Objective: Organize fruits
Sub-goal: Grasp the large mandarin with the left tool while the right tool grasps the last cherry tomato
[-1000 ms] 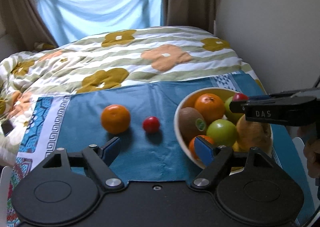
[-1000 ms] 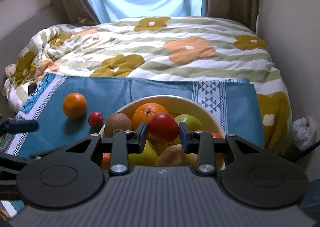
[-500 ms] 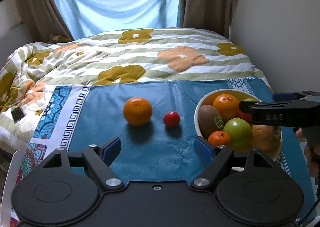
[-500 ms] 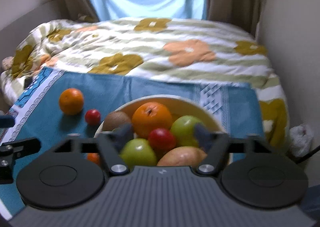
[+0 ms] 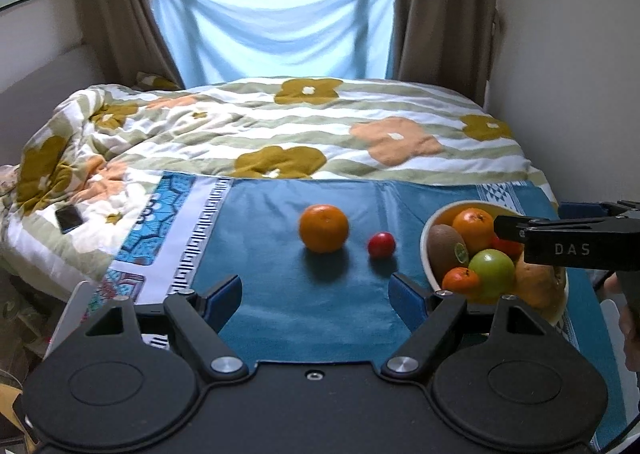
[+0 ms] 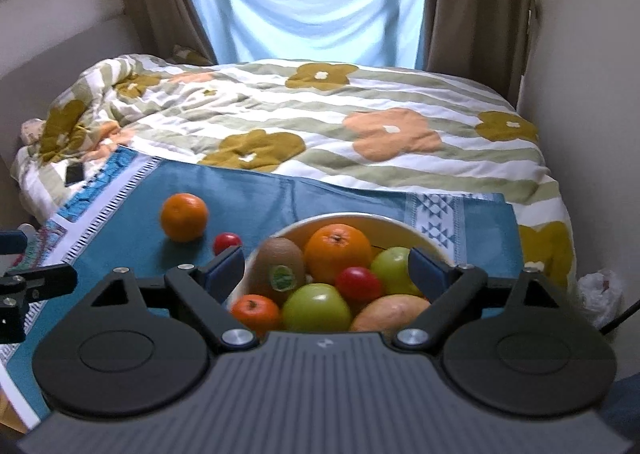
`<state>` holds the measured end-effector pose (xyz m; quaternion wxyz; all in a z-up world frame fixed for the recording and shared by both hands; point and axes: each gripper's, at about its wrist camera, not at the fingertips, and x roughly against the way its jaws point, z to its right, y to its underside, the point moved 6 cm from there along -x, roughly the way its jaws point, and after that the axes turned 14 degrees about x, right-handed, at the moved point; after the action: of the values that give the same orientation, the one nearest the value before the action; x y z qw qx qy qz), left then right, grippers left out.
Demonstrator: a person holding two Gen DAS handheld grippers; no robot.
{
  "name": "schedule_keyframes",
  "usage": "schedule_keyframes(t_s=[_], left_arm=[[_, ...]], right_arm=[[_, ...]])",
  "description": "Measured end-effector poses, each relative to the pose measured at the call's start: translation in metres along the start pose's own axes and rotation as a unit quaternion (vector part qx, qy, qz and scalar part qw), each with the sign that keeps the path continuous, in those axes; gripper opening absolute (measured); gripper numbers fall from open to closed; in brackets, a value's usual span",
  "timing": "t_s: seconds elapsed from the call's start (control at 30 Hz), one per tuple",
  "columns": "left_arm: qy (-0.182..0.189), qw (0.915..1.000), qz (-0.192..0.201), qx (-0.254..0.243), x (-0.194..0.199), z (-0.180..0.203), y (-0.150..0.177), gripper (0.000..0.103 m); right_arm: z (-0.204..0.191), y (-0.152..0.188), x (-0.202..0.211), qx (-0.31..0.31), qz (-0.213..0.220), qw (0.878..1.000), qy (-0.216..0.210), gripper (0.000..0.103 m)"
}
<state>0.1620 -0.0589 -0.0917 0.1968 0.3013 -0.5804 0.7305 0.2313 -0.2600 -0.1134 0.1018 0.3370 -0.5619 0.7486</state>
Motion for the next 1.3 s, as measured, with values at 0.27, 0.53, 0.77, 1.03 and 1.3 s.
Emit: schedule_keyframes(t_s=[0.27, 0.53, 0.77, 1.03, 1.3], left_arm=[[0.004, 0.9998, 0.016, -0.014, 0.006, -0.029, -0.025, 0.084], [0.07, 0.9944, -0.015, -0.078, -0.014, -0.041, -0.066, 0.086], [0.121, 0.9811, -0.06, -0.138, -0.065, -0.039, -0.088, 0.091], [0.161, 0.9578, -0.139, -0.194, -0.139, -0.022, -0.09, 0.091], [0.17, 0.935, -0.204, -0.235, -0.197, -0.006, -0.072, 0.091]], right_arm=[[-0.025, -0.023, 0.005, -0.017, 0.004, 1.0, -0.021, 0.103], [-0.05, -0.051, -0.007, 0.027, -0.023, 0.998, -0.06, 0.103], [-0.071, -0.061, -0.047, 0.079, -0.073, 0.991, -0.084, 0.103], [-0.087, -0.055, -0.091, 0.151, -0.098, 0.98, -0.083, 0.1], [-0.098, -0.037, -0.127, 0.229, -0.134, 0.958, -0.108, 0.085]])
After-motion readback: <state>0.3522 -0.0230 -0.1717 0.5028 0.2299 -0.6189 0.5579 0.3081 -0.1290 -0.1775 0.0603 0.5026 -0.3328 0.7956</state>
